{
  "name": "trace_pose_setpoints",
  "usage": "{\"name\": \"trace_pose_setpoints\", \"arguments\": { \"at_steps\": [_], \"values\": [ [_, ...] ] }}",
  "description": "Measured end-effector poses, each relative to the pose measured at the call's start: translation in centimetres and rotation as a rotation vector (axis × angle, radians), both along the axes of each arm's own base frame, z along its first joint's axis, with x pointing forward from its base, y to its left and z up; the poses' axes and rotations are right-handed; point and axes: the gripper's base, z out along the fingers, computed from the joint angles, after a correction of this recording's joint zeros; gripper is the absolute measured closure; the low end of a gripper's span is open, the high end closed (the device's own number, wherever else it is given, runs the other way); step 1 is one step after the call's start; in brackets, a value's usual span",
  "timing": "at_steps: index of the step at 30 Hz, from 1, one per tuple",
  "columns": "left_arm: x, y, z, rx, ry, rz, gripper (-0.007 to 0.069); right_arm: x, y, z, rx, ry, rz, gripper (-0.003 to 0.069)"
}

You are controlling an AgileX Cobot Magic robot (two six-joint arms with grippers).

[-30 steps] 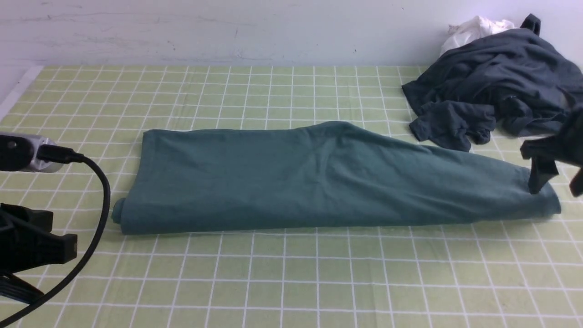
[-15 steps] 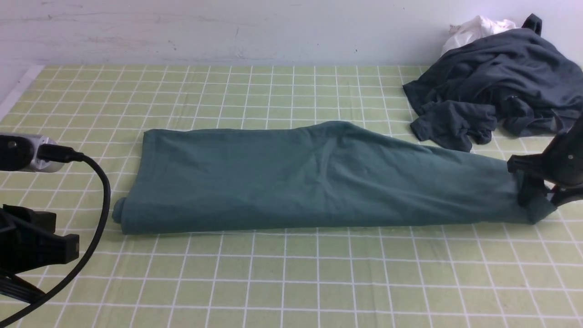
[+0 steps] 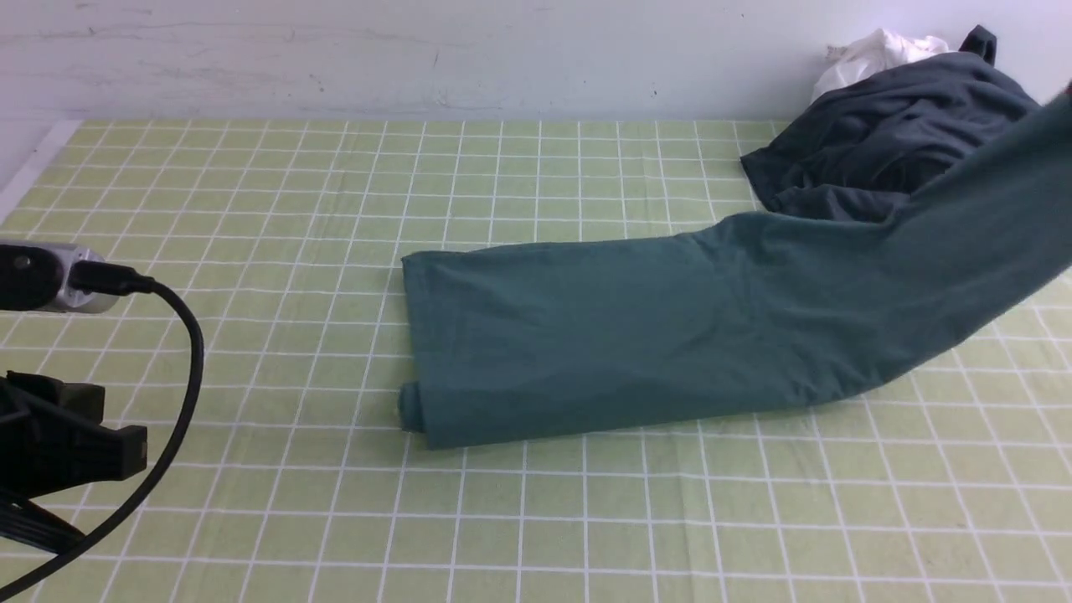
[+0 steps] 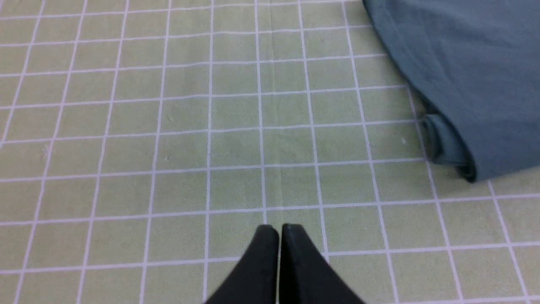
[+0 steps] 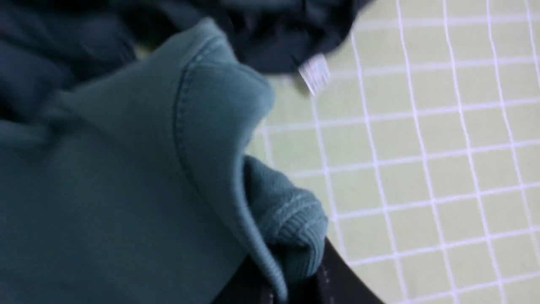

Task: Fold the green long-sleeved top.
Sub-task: Use the right arm to drag the right edge of the fabric to the left and folds it over the left edge

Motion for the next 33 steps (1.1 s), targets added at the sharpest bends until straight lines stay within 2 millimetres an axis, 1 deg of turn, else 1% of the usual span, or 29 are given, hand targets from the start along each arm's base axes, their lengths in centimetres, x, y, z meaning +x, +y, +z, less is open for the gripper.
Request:
{"name": "trace_pose_setpoints", "arguments": {
  "at_steps": [2, 3, 4, 5, 6, 7, 9, 10, 11, 12, 13, 14, 17, 19, 20, 21, 22, 24, 25, 26, 27, 30, 32, 33],
  "values": [
    [0.0, 0.0, 0.0, 0.0, -0.001, 0.0, 0.0629, -0.3, 2.4, 2.0, 0.115, -0.066, 0.072, 0.0614],
    [0.0, 0.0, 0.0, 0.0, -0.001, 0.0, 0.0629, -0.3, 3.9, 2.4, 0.173, -0.085, 0.124, 0.0614],
    [0.0, 0.0, 0.0, 0.0, -0.001, 0.0, 0.0629, -0.3, 6.0, 2.7, 0.237, -0.095, 0.197, 0.0614],
    [0.0, 0.0, 0.0, 0.0, -0.001, 0.0, 0.0629, -0.2, 7.5, 2.6, 0.271, -0.093, 0.256, 0.0614],
    [0.0, 0.0, 0.0, 0.0, -0.002, 0.0, 0.0629, -0.2, 9.6, 2.4, 0.314, -0.084, 0.321, 0.0614],
    [0.0, 0.0, 0.0, 0.0, -0.002, 0.0, 0.0629, -0.2, 10.9, 2.1, 0.332, -0.075, 0.368, 0.0614],
    [0.0, 0.0, 0.0, 0.0, -0.002, 0.0, 0.0629, -0.2, 15.2, 1.0, 0.388, -0.037, 0.508, 0.0614],
    [0.0, 0.0, 0.0, 0.0, -0.002, 0.0, 0.0629, -0.2, 17.7, 0.1, 0.416, -0.009, 0.583, 0.0614],
    [0.0, 0.0, 0.0, 0.0, -0.002, 0.0, 0.0629, -0.1, 19.0, -0.6, 0.431, 0.006, 0.624, 0.0614],
    [0.0, 0.0, 0.0, 0.0, -0.002, 0.0, 0.0629, -0.1, 21.3, -1.6, 0.443, 0.016, 0.69, 0.0614],
    [0.0, 0.0, 0.0, 0.0, -0.002, 0.0, 0.0629, 0.2, 23.2, -2.7, 0.459, 0.021, 0.733, 0.0614],
    [0.0, 0.0, 0.0, 0.0, -0.002, 0.0, 0.0629, 0.5, 24.8, -3.8, 0.475, 0.021, 0.764, 0.0614],
    [0.0, 0.0, 0.0, 0.0, -0.002, 0.0, 0.0629, 1.5, 28.8, -7.7, 0.552, 0.023, 0.792, 0.0601],
    [0.0, 0.0, 0.0, 0.0, -0.002, 0.0, 0.0629, 2.0, 30.3, -9.7, 0.618, 0.028, 0.784, 0.0572],
    [0.0, 0.0, 0.0, 0.0, -0.002, 0.0, 0.0629, 2.3, 31.1, -10.7, 0.663, 0.029, 0.781, 0.0539],
    [0.0, 0.0, 0.0, 0.0, -0.002, 0.0, 0.0629, 2.4, 31.4, -11.2, 0.686, 0.031, 0.781, 0.0519],
    [0.0, 0.0, 0.0, 0.0, -0.002, 0.0, 0.0629, 2.5, 31.8, -11.7, 0.72, 0.027, 0.782, 0.0484],
    [0.0, 0.0, 0.0, 0.0, -0.002, 0.0, 0.0629, 2.5, 32.5, -11.8, 0.764, 0.008, 0.799, 0.0403],
    [0.0, 0.0, 0.0, 0.0, -0.002, 0.0, 0.0629, 2.5, 32.5, -11.8, 0.769, 0.003, 0.803, 0.0396],
    [0.0, 0.0, 0.0, 0.0, -0.002, 0.0, 0.0629, 2.5, 32.7, -11.5, 0.778, -0.014, 0.826, 0.0352],
    [0.0, 0.0, 0.0, 0.0, -0.002, 0.0, 0.0629, 2.5, 32.7, -11.4, 0.779, -0.025, 0.835, 0.0336],
    [0.0, 0.0, 0.0, 0.0, -0.002, 0.0, 0.0629, 2.6, 32.6, -11.4, 0.754, -0.035, 0.849, 0.033],
    [0.0, 0.0, 0.0, 0.0, -0.002, 0.0, 0.0629, 2.6, 32.6, -12.2, 0.724, -0.01, 0.862, 0.0365],
    [0.0, 0.0, 0.0, 0.0, -0.002, 0.0, 0.0629, 2.6, 32.6, -12.4, 0.719, -0.005, 0.864, 0.037]
  ]
}}
